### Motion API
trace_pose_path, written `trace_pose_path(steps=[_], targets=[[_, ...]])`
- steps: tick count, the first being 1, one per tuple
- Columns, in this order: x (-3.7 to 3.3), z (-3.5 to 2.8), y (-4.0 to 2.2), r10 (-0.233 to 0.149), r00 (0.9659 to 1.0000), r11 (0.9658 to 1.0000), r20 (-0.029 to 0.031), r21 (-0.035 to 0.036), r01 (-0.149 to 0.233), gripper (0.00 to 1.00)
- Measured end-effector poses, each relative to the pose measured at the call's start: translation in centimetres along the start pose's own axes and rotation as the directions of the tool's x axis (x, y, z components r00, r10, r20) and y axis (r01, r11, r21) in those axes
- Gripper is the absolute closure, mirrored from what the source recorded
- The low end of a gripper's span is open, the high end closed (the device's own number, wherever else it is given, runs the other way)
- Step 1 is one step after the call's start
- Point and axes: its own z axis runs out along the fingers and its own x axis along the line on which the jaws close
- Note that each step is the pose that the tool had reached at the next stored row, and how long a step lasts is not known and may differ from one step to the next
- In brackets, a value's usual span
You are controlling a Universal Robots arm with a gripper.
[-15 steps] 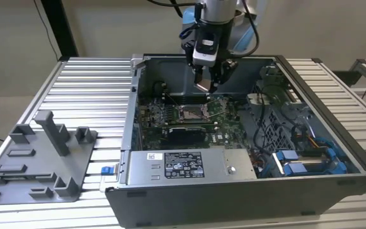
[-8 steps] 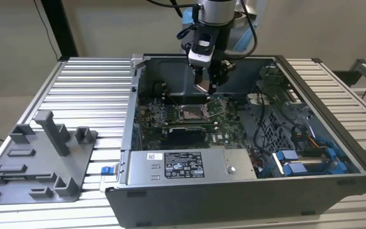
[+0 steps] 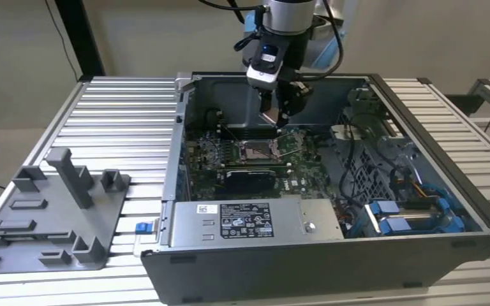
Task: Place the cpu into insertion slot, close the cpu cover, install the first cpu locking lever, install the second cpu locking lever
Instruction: 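Place the cpu into insertion slot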
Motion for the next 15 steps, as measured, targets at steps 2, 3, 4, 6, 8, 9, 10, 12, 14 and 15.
trace_pose_path(steps=[2,3,4,6,8,9,10,12,14,15], targets=[[0.01,0.02,-0.02,0.02,0.9998,0.9998,0.0,0.0013,-0.02,1.0],[0.01,0.03,-0.03,0.031,0.9995,0.9995,0.0002,0.002,-0.031,1.0],[0.02,0.04,-0.04,0.042,0.9991,0.9991,0.0003,0.0024,-0.042,1.0],[0.03,0.08,-0.06,0.065,0.9979,0.9979,0.0007,0.0032,-0.065,1.0],[0.04,0.12,-0.08,0.087,0.9962,0.9962,0.0013,0.004,-0.088,1.0],[0.05,0.15,-0.09,0.099,0.9951,0.9951,0.0016,0.0042,-0.099,1.0],[0.05,0.17,-0.1,0.111,0.9938,0.9938,0.0019,0.0046,-0.111,1.0],[0.05,0.24,-0.11,0.134,0.991,0.991,0.0027,0.005,-0.134,1.0],[0.06,0.32,-0.13,0.157,0.9875,0.9875,0.0035,0.0053,-0.157,1.0],[0.07,0.37,-0.14,0.17,0.9854,0.9854,0.0039,0.0053,-0.17,1.0]])
